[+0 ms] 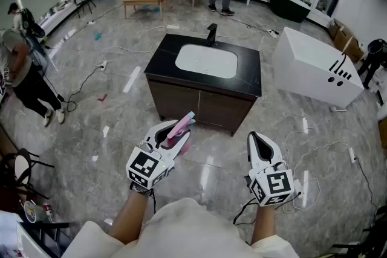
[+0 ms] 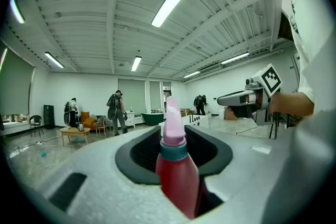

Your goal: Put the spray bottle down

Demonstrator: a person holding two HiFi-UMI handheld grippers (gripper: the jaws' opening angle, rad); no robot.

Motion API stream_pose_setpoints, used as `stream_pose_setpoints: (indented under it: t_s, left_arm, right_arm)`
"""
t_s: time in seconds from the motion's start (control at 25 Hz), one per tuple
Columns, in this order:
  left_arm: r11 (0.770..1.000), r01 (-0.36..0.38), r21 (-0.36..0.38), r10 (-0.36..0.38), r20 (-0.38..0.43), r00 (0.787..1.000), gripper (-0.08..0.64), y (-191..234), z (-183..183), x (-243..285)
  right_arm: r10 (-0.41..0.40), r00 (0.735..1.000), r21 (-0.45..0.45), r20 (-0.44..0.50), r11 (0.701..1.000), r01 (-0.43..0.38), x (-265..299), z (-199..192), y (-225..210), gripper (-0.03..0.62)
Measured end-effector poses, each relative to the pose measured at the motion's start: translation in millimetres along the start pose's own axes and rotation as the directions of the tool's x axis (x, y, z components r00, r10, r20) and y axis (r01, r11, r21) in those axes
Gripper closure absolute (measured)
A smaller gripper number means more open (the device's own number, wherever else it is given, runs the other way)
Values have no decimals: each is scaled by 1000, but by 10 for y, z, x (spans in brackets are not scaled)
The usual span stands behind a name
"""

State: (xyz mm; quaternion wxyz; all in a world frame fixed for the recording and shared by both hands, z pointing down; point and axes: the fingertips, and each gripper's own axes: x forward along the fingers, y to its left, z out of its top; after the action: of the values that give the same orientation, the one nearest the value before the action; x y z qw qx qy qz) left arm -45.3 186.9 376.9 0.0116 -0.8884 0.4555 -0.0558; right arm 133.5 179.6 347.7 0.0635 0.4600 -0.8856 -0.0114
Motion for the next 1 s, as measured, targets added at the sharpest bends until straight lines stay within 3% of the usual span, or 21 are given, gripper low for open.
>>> stream_pose_setpoints:
  t_s: [0.6, 1.0]
  left_arm:
    - [998, -60, 22, 61, -21, 998, 411, -219, 31, 246]
    - [997, -76, -4, 75, -36, 997, 411, -345, -73, 410]
  right_arm:
    - [83, 997, 51, -3, 995, -83, -123, -114, -201, 584]
    - [114, 993, 62, 10, 991, -115, -49, -172, -392, 584]
